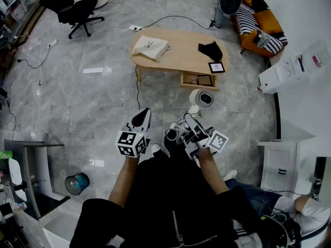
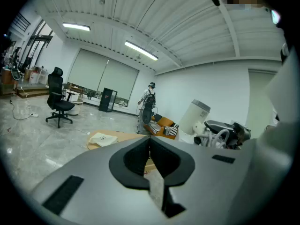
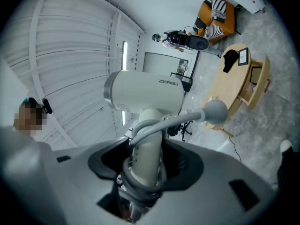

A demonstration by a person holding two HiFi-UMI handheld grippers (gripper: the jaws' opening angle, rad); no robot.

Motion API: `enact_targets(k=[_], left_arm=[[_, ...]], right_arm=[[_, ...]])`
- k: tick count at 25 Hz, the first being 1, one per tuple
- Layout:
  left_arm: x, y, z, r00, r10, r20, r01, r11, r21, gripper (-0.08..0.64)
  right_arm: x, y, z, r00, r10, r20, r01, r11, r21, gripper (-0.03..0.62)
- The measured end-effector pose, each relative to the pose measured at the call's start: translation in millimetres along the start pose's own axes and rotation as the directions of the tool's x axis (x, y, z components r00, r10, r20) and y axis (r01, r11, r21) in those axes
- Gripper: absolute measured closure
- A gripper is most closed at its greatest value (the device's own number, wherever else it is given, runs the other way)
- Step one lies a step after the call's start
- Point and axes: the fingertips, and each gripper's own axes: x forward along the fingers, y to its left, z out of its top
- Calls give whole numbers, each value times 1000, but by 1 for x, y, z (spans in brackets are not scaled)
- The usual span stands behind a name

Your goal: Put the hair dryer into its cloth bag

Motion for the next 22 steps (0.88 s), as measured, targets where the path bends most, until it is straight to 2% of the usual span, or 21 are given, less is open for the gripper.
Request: enact_targets(k=[9,22], left_arm=[[6,-7,-5,1000,-16,-14,16,1000,-3,546],[8,-6,-9,1000,-13,-20,13,1000,-13,546]], right_arm=[[-1,12,7,1000,20,-7,-21,995,-96,370],[0,7,1,999,22,-33,-24,998,-57,370]])
